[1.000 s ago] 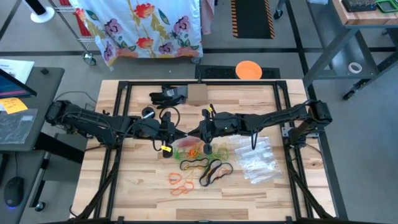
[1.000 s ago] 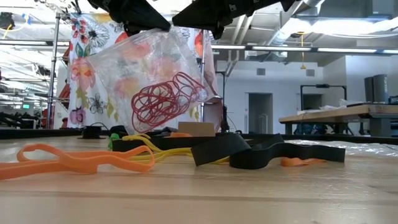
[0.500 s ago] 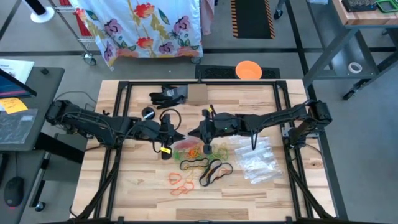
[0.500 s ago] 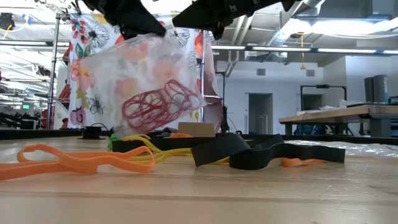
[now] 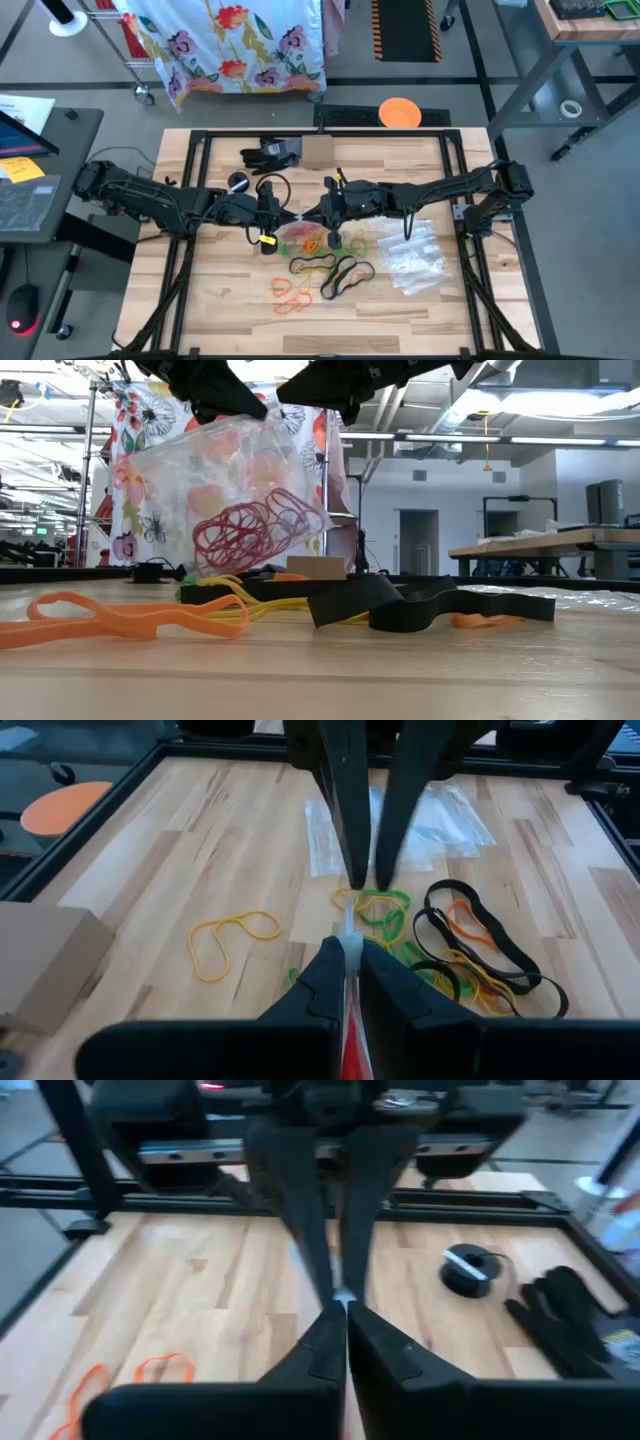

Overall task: Sort rubber bands
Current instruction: Close the transparent zip bag

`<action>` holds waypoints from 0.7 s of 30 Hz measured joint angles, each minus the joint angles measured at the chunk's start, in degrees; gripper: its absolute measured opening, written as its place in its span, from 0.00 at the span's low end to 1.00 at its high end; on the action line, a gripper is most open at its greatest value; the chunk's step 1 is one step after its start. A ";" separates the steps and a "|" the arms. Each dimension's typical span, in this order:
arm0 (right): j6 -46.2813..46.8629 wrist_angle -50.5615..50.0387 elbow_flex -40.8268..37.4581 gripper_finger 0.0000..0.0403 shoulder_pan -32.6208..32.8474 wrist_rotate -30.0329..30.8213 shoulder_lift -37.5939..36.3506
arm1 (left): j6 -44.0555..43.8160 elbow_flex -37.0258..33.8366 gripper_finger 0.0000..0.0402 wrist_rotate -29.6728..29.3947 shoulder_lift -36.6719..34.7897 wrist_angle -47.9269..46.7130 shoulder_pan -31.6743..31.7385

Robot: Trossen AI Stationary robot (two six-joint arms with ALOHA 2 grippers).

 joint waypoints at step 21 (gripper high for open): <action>0.06 0.06 0.00 0.51 -0.44 0.28 0.00 | 2.55 0.00 0.02 0.57 0.01 4.51 0.00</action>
